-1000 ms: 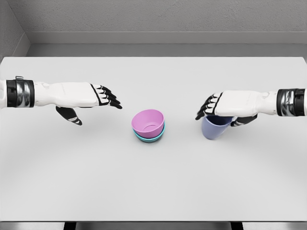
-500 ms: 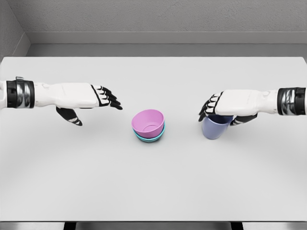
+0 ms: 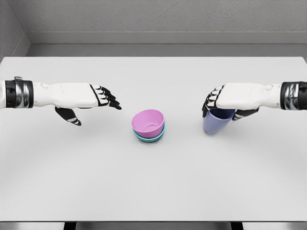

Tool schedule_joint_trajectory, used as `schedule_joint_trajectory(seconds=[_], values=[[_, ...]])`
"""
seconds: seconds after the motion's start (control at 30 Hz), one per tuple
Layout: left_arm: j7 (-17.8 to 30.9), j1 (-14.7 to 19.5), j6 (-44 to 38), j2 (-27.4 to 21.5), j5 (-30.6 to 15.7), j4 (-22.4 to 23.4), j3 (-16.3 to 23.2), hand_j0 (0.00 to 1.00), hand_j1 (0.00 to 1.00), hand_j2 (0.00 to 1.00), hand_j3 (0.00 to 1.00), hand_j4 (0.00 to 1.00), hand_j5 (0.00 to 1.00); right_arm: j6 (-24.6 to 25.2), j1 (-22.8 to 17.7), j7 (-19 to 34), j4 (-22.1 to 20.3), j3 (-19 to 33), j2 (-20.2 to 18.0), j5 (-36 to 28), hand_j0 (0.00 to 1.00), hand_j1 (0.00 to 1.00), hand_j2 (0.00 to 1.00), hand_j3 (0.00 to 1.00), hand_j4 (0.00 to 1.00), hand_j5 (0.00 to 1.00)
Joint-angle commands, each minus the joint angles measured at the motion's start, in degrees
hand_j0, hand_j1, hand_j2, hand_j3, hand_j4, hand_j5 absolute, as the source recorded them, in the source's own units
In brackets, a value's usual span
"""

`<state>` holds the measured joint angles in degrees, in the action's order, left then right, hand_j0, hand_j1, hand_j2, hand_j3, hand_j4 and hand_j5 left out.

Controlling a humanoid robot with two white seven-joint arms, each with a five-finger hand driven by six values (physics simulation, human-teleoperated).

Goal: Stacking bowl and cup with both arms

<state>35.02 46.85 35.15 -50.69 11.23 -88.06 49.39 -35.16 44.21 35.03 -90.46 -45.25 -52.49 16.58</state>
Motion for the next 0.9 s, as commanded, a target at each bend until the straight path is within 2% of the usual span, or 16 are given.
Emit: schedule_joint_trajectory(seconds=[0.0, 0.1, 0.33, 0.87], values=[[0.0, 0.0, -0.1, -0.1, -0.3, 0.0, -0.1, 1.00, 1.00, 1.00, 1.00, 1.00, 1.00, 0.2, 0.1, 0.0, 0.0, 1.5, 0.0, -0.4, 0.65, 0.65, 0.65, 0.65, 0.65, 0.65], [0.0, 0.0, -0.1, -0.1, -0.3, 0.0, -0.1, 1.00, 1.00, 1.00, 1.00, 1.00, 1.00, 0.2, 0.3, 0.0, 0.0, 1.8, 0.1, -2.1, 0.59, 0.59, 0.59, 0.59, 0.59, 0.59], [0.0, 0.0, -0.1, -0.2, -0.3, 0.0, -0.1, 1.00, 1.00, 1.00, 1.00, 1.00, 1.00, 0.2, 1.7, 0.0, 0.4, 2.0, 2.2, -2.2, 0.61, 0.61, 0.61, 0.61, 0.61, 0.61], [0.0, 0.0, -0.1, -0.1, -0.3, 0.0, -0.1, 1.00, 1.00, 1.00, 1.00, 1.00, 1.00, 0.2, 7.0, 0.0, 0.6, 1.7, 10.4, -2.3, 0.61, 0.61, 0.61, 0.61, 0.61, 0.61]])
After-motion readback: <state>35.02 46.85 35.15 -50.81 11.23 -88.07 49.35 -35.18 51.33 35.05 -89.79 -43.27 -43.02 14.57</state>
